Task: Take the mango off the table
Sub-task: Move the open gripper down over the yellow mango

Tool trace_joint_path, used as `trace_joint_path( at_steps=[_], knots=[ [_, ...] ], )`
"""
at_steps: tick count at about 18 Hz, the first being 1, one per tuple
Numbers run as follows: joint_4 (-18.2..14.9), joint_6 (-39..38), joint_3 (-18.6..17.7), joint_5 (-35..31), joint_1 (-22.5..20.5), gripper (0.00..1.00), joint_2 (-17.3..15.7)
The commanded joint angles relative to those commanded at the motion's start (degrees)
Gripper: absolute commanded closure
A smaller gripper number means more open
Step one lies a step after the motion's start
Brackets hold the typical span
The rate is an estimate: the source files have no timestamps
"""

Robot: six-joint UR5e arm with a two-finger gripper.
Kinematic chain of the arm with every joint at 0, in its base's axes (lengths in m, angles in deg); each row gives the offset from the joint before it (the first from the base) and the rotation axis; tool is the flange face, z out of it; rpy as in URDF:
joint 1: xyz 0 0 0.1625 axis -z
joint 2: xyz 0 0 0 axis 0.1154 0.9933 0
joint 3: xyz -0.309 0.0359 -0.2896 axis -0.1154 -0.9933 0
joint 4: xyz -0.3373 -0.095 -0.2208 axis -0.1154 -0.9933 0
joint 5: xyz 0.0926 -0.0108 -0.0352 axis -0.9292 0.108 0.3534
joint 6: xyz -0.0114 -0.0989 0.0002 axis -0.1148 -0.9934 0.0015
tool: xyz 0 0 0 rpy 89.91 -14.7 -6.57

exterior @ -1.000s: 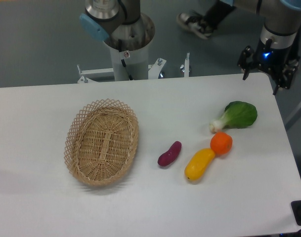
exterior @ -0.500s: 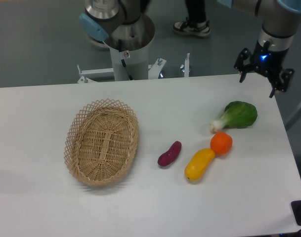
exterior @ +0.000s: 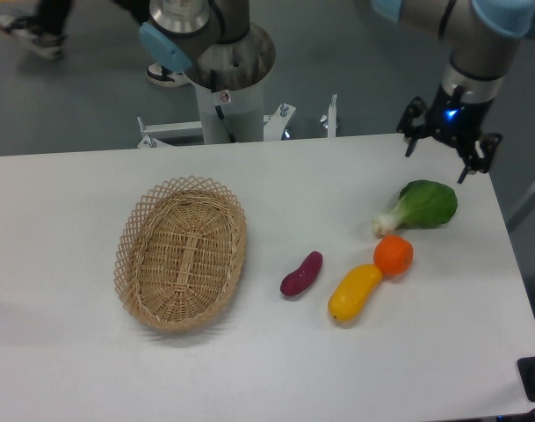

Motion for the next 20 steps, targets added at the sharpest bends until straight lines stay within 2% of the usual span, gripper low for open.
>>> trace_joint_path(
  at_steps=[4,5,11,20],
  knots=[
    [11.9,-7.5,-5.4,0.1,4.2,0.0,0.6],
    [13.6,-9.1,-5.8,0.2,5.1,0.0,0.9],
    [14.5,-16.1,-3.8,6.8,5.9,0.0,5.5],
    [20.9,-18.6,-3.1,7.9,8.1,0.0,11.1]
  ],
)
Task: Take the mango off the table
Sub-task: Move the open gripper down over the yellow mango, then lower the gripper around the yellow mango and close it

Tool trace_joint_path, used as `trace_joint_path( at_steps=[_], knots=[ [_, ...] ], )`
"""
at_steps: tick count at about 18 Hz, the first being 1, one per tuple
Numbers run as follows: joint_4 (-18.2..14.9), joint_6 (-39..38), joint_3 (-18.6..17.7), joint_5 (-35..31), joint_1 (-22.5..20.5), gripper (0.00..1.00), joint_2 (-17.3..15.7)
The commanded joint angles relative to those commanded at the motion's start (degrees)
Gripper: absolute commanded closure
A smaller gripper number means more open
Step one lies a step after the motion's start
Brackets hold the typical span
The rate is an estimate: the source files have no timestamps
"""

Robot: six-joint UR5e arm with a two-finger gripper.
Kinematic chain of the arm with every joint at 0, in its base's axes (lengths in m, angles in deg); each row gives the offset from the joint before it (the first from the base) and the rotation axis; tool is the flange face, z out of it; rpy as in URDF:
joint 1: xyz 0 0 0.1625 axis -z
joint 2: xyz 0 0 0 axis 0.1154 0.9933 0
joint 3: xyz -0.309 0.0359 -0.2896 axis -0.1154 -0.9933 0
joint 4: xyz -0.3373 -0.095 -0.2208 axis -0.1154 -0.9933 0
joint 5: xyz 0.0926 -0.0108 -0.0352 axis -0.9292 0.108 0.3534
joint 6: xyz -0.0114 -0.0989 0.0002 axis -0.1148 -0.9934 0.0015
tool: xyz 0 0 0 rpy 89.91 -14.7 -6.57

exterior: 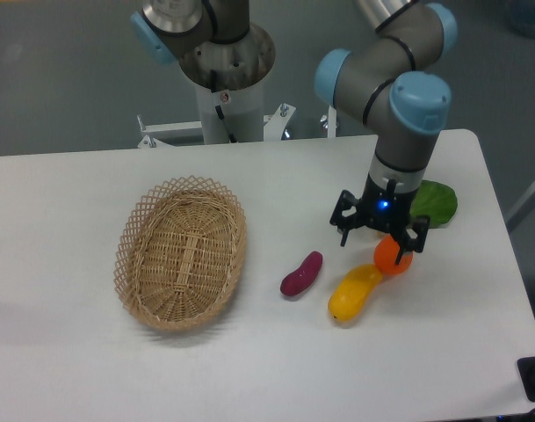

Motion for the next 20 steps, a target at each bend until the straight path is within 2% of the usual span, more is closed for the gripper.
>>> trace_joint_path(
  at_steps=[2,10,16,20],
  knots=[
    [2.2,-0.3,0.7,-0.2,1.0,0.0,2.5],
    [5.6,0.4,0.2,-0.7,2.1,0.0,6.9],
    [7.0,0.3,0.3,-3.7,3.3,0.0,9.0],
    [7.7,0.1,-0.1,-5.3,4.0,0.0,9.1]
  ],
)
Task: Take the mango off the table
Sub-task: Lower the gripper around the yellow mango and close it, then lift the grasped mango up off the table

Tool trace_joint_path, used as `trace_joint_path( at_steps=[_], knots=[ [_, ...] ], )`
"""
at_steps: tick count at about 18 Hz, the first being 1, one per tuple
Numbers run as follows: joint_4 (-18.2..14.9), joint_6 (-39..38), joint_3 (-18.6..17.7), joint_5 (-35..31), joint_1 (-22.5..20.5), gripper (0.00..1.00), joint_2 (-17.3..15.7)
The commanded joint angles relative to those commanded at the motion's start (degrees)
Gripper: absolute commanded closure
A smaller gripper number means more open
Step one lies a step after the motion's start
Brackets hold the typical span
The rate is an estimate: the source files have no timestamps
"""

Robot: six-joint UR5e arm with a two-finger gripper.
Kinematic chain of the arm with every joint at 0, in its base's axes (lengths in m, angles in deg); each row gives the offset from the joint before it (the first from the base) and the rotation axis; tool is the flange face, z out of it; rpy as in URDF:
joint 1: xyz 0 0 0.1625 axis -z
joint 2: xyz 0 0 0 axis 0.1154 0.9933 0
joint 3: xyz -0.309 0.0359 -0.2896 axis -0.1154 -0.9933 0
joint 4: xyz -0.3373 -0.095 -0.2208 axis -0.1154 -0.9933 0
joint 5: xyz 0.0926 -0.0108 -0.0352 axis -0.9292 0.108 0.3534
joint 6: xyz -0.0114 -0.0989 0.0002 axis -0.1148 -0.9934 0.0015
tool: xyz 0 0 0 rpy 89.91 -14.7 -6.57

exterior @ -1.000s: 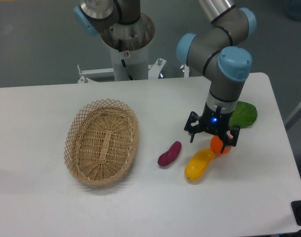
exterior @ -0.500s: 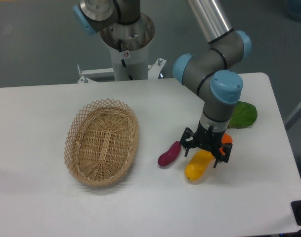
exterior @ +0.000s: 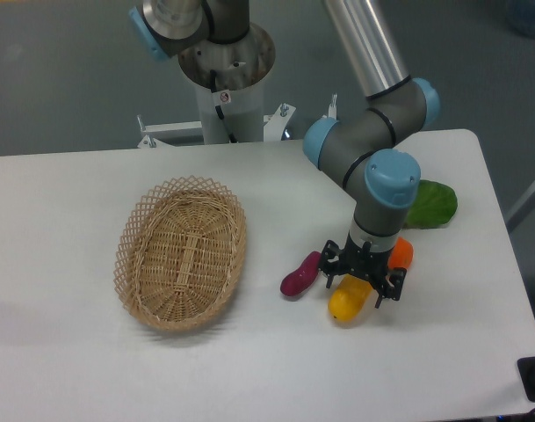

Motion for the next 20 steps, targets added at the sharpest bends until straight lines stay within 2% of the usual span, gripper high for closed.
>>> trace_joint_path(
  at_steps=[2,5,6,7,12,16,20],
  knots=[
    [1.1,-0.2,-0.1,-0.1,0.1,0.01,0.3],
    [1.5,-0.3,-0.2,-0.2,0.2,0.41,0.1],
    [1.5,-0.3,-0.2,-0.2,0.2,0.49,-0.1],
    [1.5,-0.2,-0.1,-0.2,0.2,0.52,-0.1],
    [1.5,-0.2,0.1,-0.1,0.1,0.63,-0.4],
    [1.6,0.3,0.7,-0.1,0.0,0.64,-1.1],
    [0.4,0.8,1.9,0.0,-1.7,0.62,-4.6]
  ],
)
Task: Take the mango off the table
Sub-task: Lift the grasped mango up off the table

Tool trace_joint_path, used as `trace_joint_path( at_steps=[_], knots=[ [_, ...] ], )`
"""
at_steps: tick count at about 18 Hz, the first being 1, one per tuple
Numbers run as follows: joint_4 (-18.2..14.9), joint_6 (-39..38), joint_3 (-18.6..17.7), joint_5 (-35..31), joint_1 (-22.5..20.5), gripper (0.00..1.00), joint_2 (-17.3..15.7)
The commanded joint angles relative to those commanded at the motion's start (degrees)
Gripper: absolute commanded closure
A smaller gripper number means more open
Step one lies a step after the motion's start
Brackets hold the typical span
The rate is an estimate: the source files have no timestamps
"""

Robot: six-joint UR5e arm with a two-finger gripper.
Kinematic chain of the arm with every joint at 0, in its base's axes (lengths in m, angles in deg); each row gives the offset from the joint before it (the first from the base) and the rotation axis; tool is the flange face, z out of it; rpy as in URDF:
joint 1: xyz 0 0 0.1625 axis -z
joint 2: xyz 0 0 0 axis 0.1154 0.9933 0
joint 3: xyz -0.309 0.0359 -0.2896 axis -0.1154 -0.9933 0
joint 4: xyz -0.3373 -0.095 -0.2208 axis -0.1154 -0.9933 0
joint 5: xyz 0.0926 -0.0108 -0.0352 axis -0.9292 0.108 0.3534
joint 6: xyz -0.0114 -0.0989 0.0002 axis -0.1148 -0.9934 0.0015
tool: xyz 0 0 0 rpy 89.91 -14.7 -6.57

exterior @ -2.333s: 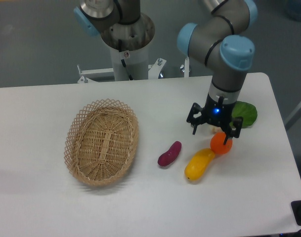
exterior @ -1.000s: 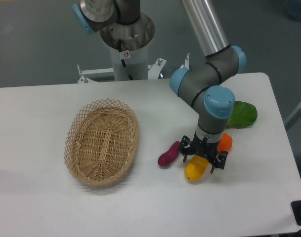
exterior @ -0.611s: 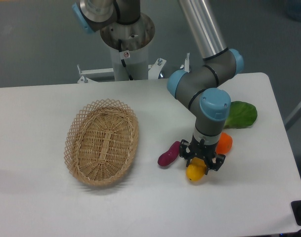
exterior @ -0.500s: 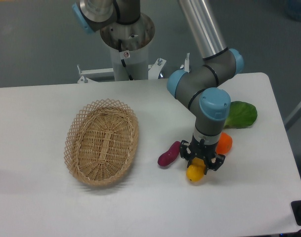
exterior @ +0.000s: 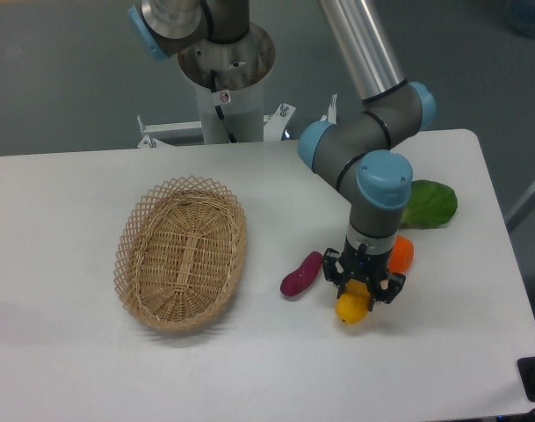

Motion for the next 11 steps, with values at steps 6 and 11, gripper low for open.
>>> trace_joint_path(
  at_steps=[6,11],
  knots=[
    [-0.6,1.6,-0.1,0.2,-1.1,0.62,-4.6],
    [-8.7,11.5,-0.2,0.0,-4.7,0.63,-9.0]
  ],
)
